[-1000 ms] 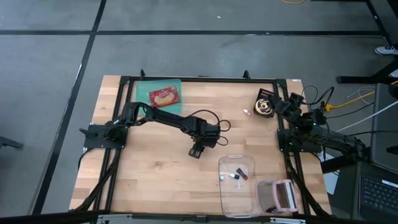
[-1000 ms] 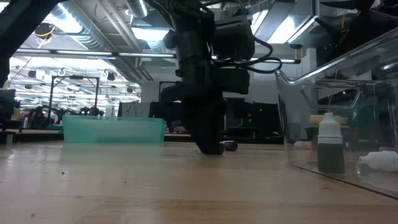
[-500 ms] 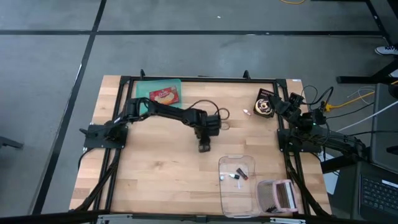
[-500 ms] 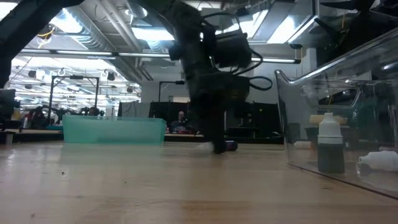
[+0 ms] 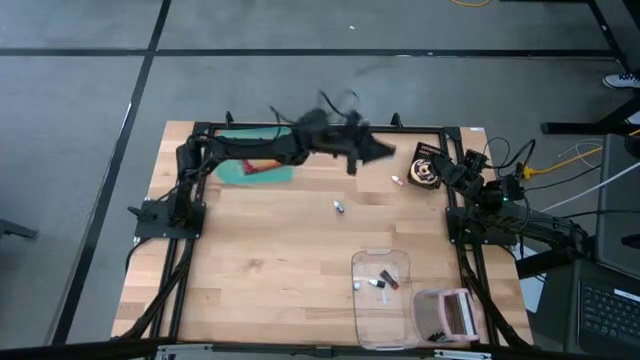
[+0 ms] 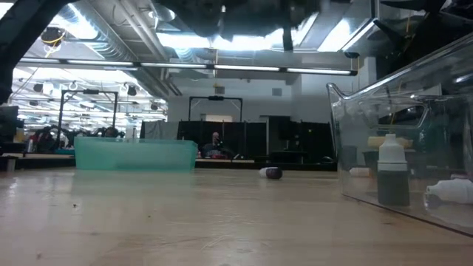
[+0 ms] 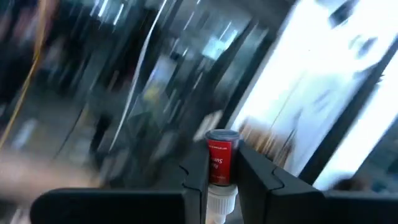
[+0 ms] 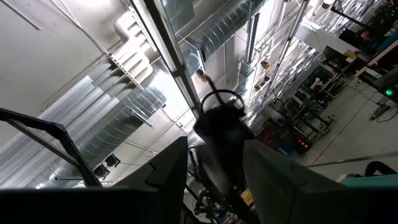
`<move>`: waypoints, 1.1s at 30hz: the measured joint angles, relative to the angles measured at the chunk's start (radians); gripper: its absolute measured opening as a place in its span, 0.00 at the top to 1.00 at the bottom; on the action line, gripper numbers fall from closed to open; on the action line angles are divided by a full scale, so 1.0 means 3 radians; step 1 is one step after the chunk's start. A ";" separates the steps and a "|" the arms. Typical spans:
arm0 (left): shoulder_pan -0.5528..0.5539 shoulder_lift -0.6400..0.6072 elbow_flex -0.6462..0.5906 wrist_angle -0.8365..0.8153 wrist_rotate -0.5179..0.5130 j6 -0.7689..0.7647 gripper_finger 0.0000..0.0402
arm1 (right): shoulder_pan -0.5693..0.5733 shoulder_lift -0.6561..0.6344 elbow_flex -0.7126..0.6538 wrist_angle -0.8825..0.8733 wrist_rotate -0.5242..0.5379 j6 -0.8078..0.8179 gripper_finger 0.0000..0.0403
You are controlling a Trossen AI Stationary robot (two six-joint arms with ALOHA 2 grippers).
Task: Pick & Place Food Item
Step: Put the red food coloring bottle into the transparent bin
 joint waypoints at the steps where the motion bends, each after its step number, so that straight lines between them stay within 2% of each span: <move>1: 0.0003 -0.0016 0.0000 0.0322 -0.0003 -0.0075 0.89 | 0.0001 0.0000 0.0000 0.0001 -0.0001 0.0000 0.61; 5: -0.0135 -0.0089 0.0000 0.1208 -0.0072 -0.0310 0.89 | 0.0000 0.0000 0.0000 -0.0001 0.0000 0.0002 0.61; 9: -0.0459 -0.0147 0.0000 0.1339 -0.0097 -0.0202 0.89 | 0.0000 0.0000 0.0000 0.0002 0.0001 0.0021 0.61; 12: -0.0734 -0.0177 0.0000 0.0886 -0.0068 0.0068 0.89 | 0.0001 0.0000 0.0000 0.0001 0.0003 0.0085 0.61; 18: -0.1178 -0.0201 0.0000 -0.0953 0.0059 0.0693 0.89 | 0.0000 0.0000 0.0000 -0.0001 0.0005 0.0179 0.61; 21: -0.1412 -0.0201 -0.0002 -0.1559 0.0073 0.0896 0.89 | 0.0001 0.0000 0.0000 -0.0017 0.0003 0.0182 0.61; 24: -0.1602 -0.0209 -0.0001 -0.1944 0.0056 0.1065 0.89 | 0.0000 0.0000 0.0000 -0.0083 0.0003 0.0240 0.61; 28: -0.1716 -0.0209 -0.0001 -0.2367 -0.0197 0.1179 0.89 | 0.0000 0.0000 0.0000 -0.0168 0.0002 0.0276 0.61; 33: -0.1715 -0.0126 0.0000 -0.2429 -0.0402 0.1182 0.89 | 0.0001 0.0000 0.0000 -0.0250 0.0005 0.0328 0.61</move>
